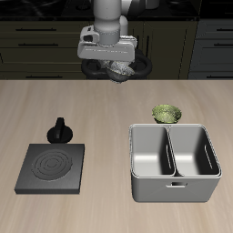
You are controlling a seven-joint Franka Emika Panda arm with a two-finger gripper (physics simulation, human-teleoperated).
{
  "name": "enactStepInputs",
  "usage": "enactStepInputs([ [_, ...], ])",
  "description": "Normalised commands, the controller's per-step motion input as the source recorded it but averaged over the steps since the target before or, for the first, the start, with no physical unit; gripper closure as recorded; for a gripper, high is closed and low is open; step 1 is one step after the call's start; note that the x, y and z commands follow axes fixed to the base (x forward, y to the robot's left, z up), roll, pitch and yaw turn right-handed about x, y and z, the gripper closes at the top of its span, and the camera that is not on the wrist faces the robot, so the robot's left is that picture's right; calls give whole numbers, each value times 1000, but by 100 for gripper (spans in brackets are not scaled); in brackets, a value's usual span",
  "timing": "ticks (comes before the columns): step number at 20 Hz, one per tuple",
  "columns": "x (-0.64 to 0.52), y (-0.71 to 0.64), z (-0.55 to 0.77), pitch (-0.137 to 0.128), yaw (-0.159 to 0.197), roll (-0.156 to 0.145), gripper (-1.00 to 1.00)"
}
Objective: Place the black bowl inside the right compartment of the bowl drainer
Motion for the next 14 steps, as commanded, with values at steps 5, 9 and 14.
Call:
enactStepInputs([
  [5,134,-12,189,-7,28,-13,100],
  [9,206,-31,289,-31,35,0,100],
  [14,370,144,131,30,18,16,100],
])
